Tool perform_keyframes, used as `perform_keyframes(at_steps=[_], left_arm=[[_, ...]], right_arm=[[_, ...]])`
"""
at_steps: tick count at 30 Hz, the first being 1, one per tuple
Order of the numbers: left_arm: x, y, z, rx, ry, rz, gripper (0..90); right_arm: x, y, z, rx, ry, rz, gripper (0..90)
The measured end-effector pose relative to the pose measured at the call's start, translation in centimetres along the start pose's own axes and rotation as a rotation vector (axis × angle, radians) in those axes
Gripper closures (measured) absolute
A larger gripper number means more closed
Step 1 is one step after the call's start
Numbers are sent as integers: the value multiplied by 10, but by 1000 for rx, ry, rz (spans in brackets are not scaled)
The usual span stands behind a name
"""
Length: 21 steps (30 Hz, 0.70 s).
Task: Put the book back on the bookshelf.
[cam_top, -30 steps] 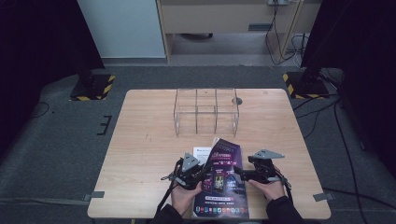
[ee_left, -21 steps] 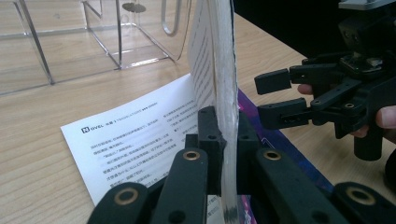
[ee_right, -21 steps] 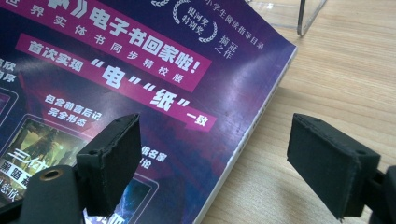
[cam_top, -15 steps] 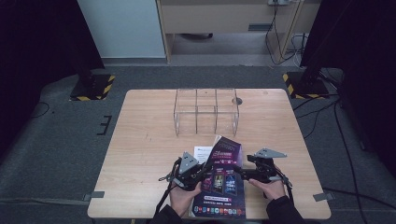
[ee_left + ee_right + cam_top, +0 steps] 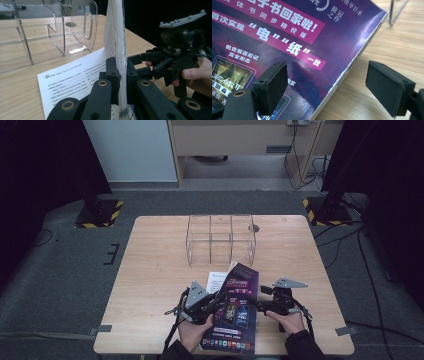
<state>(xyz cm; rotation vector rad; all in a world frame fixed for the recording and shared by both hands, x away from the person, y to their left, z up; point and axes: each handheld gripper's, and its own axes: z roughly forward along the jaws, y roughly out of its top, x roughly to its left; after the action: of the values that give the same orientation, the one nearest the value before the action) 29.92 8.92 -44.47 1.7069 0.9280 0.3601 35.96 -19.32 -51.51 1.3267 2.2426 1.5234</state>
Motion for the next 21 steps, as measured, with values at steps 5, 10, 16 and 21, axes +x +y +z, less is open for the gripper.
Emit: perform_keyframes(at_steps=[5,10,16,21], left_arm=[[0,1,-1,-8,-2,4,859],[-1,0,-1,-8,-3,9,858],[1,0,-1,-12,-5,8,858],[5,0,-3,-16,-9,-4,858]], right_arm=[[1,0,6,-4,57,23,182],[-1,-2,15,17,119,43,183],[0,-4,21,29,180,66,197],[-1,-4,19,18,190,94,255]])
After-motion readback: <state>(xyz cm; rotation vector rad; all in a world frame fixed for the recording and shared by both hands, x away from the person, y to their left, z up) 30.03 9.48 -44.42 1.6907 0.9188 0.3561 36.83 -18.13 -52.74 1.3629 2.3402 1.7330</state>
